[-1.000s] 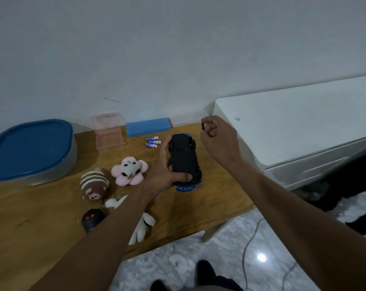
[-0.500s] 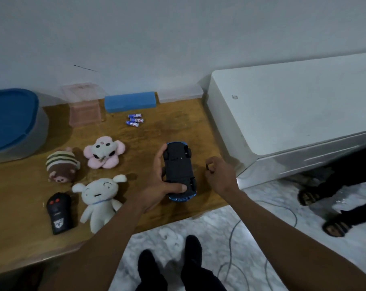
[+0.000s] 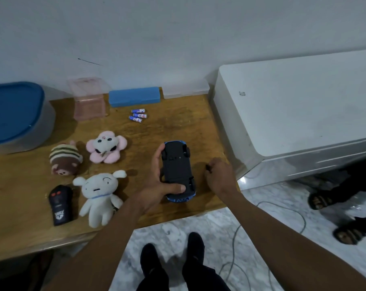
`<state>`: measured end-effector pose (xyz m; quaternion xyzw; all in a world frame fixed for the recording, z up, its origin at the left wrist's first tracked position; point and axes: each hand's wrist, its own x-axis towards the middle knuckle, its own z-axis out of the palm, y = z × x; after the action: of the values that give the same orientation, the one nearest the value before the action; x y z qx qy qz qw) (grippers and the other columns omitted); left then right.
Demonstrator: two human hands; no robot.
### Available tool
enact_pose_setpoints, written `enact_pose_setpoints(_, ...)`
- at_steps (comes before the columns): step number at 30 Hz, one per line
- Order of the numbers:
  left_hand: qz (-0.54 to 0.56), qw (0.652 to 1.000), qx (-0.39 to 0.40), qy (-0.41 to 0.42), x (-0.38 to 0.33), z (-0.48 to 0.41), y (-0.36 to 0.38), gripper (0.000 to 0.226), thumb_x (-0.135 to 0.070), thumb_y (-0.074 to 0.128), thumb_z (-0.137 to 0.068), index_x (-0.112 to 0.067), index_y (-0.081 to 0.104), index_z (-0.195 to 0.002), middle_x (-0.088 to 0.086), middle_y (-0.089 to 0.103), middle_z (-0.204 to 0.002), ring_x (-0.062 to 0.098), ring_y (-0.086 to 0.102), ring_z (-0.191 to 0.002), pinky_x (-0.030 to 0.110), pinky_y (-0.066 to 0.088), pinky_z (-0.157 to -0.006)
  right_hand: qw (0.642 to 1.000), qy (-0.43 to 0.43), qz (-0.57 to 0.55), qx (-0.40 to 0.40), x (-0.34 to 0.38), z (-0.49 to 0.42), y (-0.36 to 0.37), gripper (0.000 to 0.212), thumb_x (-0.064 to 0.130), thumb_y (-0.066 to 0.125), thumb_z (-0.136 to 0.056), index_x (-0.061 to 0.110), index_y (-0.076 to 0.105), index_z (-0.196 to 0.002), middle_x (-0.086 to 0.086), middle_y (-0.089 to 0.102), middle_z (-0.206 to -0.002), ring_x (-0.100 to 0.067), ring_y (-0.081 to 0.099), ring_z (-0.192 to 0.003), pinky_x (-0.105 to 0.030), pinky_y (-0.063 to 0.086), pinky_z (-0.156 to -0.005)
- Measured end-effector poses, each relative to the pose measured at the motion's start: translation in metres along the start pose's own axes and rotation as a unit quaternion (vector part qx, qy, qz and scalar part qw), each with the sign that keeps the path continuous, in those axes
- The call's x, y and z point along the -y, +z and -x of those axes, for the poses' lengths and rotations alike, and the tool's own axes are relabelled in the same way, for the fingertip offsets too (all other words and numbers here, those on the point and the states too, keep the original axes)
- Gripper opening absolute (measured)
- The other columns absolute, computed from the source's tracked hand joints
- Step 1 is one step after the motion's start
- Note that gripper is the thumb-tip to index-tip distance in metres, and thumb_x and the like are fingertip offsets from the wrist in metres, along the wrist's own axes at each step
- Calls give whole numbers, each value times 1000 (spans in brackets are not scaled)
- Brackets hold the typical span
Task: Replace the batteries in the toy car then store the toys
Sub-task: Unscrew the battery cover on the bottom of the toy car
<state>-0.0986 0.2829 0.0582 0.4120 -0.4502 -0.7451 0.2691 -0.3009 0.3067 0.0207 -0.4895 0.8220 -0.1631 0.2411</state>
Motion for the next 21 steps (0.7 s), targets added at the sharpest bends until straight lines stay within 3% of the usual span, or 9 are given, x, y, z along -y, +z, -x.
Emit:
enact_pose_setpoints(11, 12, 1000, 11, -7, -6, 9, -6, 118, 12, 79, -59, -61, 28, -136, 8, 55, -137, 27, 61, -118, 50, 54, -90, 1000, 22, -12, 15, 3, 3, -3, 17, 17, 63, -86, 11, 62, -102, -8, 65, -95, -24, 60, -89, -38, 55, -80)
enact_pose_setpoints(21, 2, 1000, 24, 1, -17, 8, -16, 120, 0, 88, -51, -65, 30, -134, 5, 46, -145, 30, 52, -127, 58, 48, -97, 998, 53, -23, 20, 5, 2, -12, 19, 21, 60, -88, 10, 60, -103, -10, 66, -91, -26, 64, -86, -40, 56, -78)
